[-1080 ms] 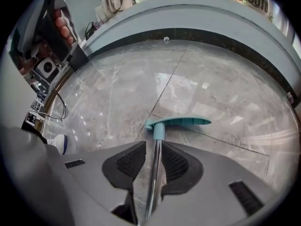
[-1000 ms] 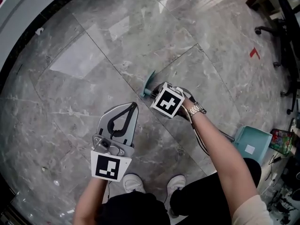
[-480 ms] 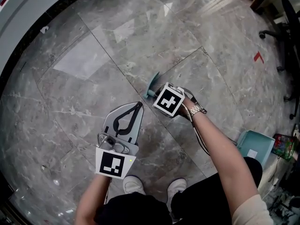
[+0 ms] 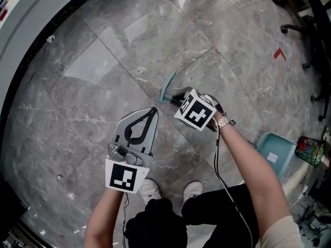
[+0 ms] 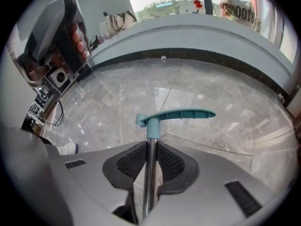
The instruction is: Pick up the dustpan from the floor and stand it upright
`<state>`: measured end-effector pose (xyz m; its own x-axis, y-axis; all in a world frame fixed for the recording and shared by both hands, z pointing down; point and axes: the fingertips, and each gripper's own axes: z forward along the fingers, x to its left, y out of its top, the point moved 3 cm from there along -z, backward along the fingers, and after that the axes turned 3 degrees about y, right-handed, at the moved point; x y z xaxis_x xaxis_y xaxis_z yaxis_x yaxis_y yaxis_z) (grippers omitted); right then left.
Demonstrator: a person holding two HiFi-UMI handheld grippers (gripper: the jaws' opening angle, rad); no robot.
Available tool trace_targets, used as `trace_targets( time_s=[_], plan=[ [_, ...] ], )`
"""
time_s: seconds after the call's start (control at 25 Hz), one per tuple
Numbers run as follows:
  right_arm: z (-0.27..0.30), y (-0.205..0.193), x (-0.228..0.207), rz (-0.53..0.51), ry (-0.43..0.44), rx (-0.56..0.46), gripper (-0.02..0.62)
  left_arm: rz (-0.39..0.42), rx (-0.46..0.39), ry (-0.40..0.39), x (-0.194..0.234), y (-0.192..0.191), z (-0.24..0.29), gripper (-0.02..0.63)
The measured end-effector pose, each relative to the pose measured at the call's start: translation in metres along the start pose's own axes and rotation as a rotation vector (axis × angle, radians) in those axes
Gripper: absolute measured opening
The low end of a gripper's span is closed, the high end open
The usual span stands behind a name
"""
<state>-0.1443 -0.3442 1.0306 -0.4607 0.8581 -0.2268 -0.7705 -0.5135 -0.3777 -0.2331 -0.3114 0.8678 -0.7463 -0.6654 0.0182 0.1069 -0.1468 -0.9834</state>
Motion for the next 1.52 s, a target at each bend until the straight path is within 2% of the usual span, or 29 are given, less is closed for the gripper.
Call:
trace_targets(
  time_s=[0.08,0.32,0.52,0.72,0.84,0.96,1.04,1.16,1.28,1.4,1.52],
  plan=[
    [-0.044,0.012,0.006,-0.004,-0.009,-0.048,0.092,-0.02,0.006,0.01,-0.004,0.035,-0.005,0.011],
    [-0.189,0.021,0.023,-0.013,-0.078,-0.226,0.091,0.05,0.03,-0.056,-0.036,0.147,-0.009,0.011],
    [-0.305,0.001,0.036,0.004,-0.167,-0.375,0.089,0.06,0.014,-0.122,-0.084,0.244,-0.006,0.011],
    [-0.407,-0.038,0.061,0.014,-0.256,-0.507,0.089,0.06,-0.014,-0.167,-0.152,0.312,0.0,0.011],
    [-0.462,-0.069,0.072,0.017,-0.307,-0.561,0.089,0.048,-0.018,-0.199,-0.209,0.334,0.006,0.011],
    [-0.514,-0.108,0.085,0.047,-0.342,-0.665,0.089,0.017,-0.009,-0.169,-0.271,0.349,0.009,0.011],
    [-0.55,-0.14,0.093,0.066,-0.368,-0.731,0.089,0.014,-0.033,-0.152,-0.318,0.365,0.015,0.011],
    [-0.601,-0.194,0.106,0.048,-0.395,-0.764,0.089,-0.013,-0.062,-0.132,-0.398,0.385,0.02,0.011],
    [-0.639,-0.243,0.118,0.055,-0.412,-0.799,0.089,-0.02,-0.058,-0.161,-0.469,0.396,0.028,0.011],
    [-0.661,-0.28,0.129,0.061,-0.421,-0.819,0.089,-0.014,-0.043,-0.202,-0.518,0.401,0.036,0.011],
    [-0.677,-0.305,0.138,0.093,-0.441,-0.848,0.089,-0.011,-0.045,-0.229,-0.547,0.41,0.039,0.011]
  ],
)
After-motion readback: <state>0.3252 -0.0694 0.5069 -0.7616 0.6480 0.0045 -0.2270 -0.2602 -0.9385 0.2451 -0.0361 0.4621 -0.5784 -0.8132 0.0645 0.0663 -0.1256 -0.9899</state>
